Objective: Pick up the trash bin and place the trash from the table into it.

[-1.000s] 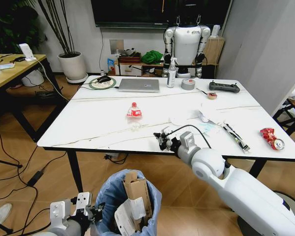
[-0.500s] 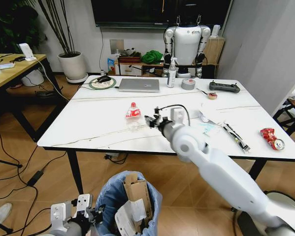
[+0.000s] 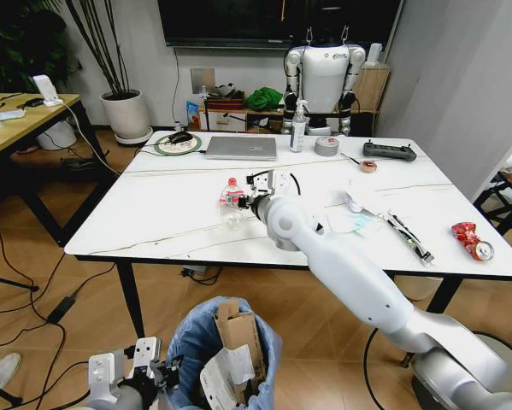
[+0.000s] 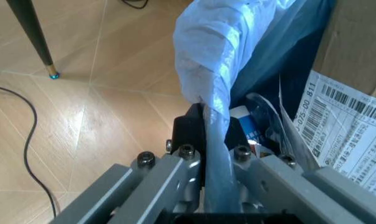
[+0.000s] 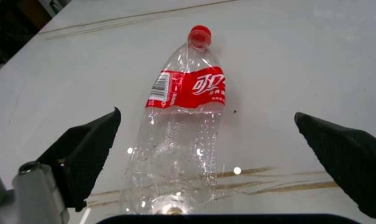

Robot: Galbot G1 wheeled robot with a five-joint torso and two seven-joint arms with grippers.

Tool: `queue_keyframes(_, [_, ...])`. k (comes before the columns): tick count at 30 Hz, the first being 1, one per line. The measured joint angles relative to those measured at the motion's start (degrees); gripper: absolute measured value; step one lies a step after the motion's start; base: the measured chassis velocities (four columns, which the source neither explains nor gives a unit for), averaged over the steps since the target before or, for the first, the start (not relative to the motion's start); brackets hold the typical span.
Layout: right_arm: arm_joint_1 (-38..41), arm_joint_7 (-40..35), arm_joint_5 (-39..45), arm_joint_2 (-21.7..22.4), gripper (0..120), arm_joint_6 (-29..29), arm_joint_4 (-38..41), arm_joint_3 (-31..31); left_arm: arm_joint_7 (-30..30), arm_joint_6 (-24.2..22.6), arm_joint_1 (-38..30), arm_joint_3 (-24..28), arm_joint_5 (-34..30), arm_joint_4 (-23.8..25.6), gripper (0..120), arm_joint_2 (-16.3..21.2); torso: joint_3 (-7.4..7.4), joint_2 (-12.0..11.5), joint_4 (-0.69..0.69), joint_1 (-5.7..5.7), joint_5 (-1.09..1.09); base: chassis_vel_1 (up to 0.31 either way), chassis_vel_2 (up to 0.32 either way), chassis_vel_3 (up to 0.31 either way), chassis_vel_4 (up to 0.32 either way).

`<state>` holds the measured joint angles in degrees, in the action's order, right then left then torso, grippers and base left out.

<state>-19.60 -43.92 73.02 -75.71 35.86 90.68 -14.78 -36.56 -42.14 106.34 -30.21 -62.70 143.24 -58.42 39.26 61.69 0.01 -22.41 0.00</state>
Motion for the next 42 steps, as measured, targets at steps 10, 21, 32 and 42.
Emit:
queue_keyframes(10, [2.37, 0.12, 1.30, -3.92, 100, -0.42, -5.60, 0.30, 0.03, 0.00, -0.24, 0.01, -0.02, 0.00, 0, -0.21, 0.00, 0.00, 0.00, 0.00, 0.00, 0.000, 0.000, 0.000, 0.000])
queue_keyframes(21, [2.43, 0.31, -1.35, -7.12, 100, -1.05, -10.72, -0.50, 0.13, 0.00, -0.22, -0.25, -0.26, 0.00, 0, -0.49, -0.01, 0.00, 0.00, 0.00, 0.00, 0.000, 0.000, 0.000, 0.000])
queue_keyframes(32, [1.53, 1.80, -2.21, -6.97, 100, -1.19, -11.78, -0.47, 0.66, 0.00, -0.57, -0.23, -0.49, 0.00, 0, -0.44, -0.01, 0.00, 0.00, 0.00, 0.00, 0.000, 0.000, 0.000, 0.000])
queue_keyframes(42, [1.34, 2.16, -1.57, -6.97, 99, -1.20, -12.20, -0.05, 0.76, 0.00, -0.79, -0.24, -0.50, 0.00, 0, -0.09, -0.01, 0.00, -0.01, 0.00, 0.00, 0.000, 0.000, 0.000, 0.000])
